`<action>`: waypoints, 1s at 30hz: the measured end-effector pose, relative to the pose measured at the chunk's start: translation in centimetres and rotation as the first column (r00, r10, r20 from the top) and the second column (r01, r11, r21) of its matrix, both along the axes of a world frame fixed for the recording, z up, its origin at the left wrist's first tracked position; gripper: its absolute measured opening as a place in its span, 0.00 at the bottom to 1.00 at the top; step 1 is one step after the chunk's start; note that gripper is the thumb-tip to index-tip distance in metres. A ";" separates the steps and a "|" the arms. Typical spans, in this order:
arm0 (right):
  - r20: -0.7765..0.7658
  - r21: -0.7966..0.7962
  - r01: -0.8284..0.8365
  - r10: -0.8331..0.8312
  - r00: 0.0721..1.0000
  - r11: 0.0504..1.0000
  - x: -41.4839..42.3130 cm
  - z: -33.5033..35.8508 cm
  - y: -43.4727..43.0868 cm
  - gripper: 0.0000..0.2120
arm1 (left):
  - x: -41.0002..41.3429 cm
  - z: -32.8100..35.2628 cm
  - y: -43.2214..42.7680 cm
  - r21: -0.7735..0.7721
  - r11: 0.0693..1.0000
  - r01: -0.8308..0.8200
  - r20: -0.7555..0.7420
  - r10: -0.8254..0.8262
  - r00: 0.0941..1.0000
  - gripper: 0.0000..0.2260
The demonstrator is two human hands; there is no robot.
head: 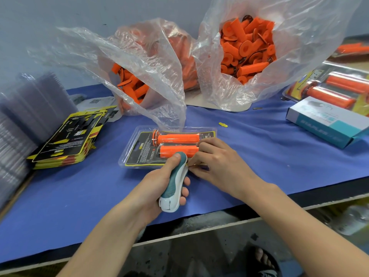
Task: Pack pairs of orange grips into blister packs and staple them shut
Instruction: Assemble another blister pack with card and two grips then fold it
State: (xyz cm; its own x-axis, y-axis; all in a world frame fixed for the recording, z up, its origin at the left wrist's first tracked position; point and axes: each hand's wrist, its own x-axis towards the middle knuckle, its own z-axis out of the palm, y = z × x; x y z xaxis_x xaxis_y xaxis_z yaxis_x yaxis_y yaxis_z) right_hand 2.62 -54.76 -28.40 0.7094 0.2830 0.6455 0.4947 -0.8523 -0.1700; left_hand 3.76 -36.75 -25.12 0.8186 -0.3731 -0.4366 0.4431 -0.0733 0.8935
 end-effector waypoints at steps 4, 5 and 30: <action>0.003 -0.049 -0.004 0.005 1.000 0.999 -0.3 0.1 -0.2 0.04 | -0.1 0.1 0.0 -0.004 1.000 -0.002 -0.005 0.002 1.000 0.23; 0.005 -0.062 -0.006 0.006 1.000 0.998 -0.5 0.1 -0.4 0.05 | -0.1 0.1 0.1 -0.011 1.000 0.003 -0.011 -0.003 1.000 0.23; -0.522 0.660 0.744 0.651 0.551 -0.101 -1.3 2.2 7.8 0.21 | -0.6 -0.4 -0.1 -0.010 0.998 0.067 0.043 -0.067 0.997 0.24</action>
